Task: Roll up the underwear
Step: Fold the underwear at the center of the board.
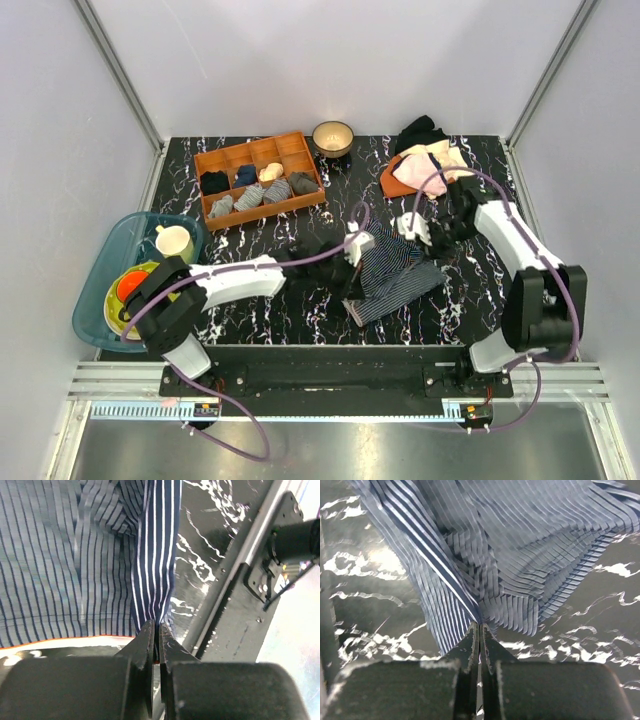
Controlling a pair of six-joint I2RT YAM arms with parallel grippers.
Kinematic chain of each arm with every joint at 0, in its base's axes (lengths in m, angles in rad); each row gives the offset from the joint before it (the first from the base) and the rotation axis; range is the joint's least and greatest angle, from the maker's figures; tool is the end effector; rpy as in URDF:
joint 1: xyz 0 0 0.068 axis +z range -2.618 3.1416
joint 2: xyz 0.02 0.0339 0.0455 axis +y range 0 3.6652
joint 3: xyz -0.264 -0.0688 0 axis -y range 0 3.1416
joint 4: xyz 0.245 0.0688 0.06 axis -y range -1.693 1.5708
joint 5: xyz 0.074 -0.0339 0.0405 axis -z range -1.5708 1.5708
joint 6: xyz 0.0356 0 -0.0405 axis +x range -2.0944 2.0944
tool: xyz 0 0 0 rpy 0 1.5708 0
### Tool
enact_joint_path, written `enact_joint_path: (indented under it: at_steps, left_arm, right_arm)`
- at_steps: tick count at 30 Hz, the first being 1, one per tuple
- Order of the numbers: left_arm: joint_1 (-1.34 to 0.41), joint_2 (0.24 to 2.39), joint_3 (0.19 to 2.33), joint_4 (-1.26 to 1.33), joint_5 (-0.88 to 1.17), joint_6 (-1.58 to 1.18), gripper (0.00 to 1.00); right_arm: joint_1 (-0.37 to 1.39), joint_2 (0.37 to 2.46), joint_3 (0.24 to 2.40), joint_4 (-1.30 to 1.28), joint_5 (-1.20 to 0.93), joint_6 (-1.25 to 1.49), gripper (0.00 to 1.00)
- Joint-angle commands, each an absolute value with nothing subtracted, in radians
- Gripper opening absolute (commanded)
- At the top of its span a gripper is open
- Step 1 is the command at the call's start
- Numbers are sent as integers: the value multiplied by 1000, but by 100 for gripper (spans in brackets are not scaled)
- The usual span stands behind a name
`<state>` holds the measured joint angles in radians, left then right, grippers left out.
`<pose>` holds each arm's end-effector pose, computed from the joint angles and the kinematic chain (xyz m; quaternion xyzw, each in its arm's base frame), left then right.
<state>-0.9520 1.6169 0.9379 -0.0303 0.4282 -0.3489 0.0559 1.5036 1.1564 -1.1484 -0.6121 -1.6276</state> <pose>0.1859 -0.2865 0.2008 0.3484 0.8215 -0.4007 0.2078 0.2593 0.0350 0.2471 -0.7182 0.6263 0.1874 0.2383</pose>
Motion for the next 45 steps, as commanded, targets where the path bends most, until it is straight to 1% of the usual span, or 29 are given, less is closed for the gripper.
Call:
enact_joint_path:
  at_steps: [1,7,13,17,24,27,28,29,31,32,33,35,36,38,41,42,45]
  left_arm:
    - [-842,1580,928,-34,492,-339,0]
    - [-669,1608,966,-92,492,-310,0]
    - [-575,1672,1026,-156,450,-272,0]
    - [-548,1733,1069,-192,443,-244,0]
    - [-528,1787,1095,-216,426,-235,0]
    - [-526,1795,1097,-218,423,-236,1]
    - [-526,1799,1097,-219,422,-236,3]
    - [-525,1802,1098,-218,417,-239,11]
    - [-525,1813,1106,-224,397,-239,23]
    - [-525,1815,1114,-227,393,-238,26]
    - [-525,1816,1117,-230,373,-236,33]
    - [-525,1806,1126,-236,348,-227,42]
    - [-522,1799,1129,-238,328,-221,48]
    - [-519,1781,1138,-252,315,-203,52]
    - [-512,1756,1140,-262,304,-177,59]
    - [-511,1752,1138,-265,308,-164,60]
    - [-509,1752,1138,-261,339,-138,65]
  right_arm:
    - [130,1638,1297,-931,-577,-1349,0]
    - [202,1856,1514,-844,-508,-1171,0]
    - [255,2017,1698,-799,-453,-1088,0]
    - [267,2095,1755,-789,-433,-1066,0]
    - [285,2137,1775,-772,-414,-1051,1]
    - [291,2152,1778,-769,-405,-1045,3]
    - [294,2154,1778,-764,-400,-1039,4]
    - [293,2157,1778,-756,-399,-1031,7]
    - [298,2157,1782,-750,-385,-1005,13]
    - [298,2157,1787,-741,-379,-991,17]
    - [296,2155,1793,-741,-370,-965,18]
    - [298,2140,1805,-745,-367,-954,22]
    - [298,2132,1805,-744,-371,-957,25]
    - [298,2108,1802,-755,-380,-960,29]
    - [296,2088,1804,-778,-409,-960,38]
    - [298,2085,1801,-784,-435,-965,43]
    - [296,2086,1807,-807,-495,-962,47]
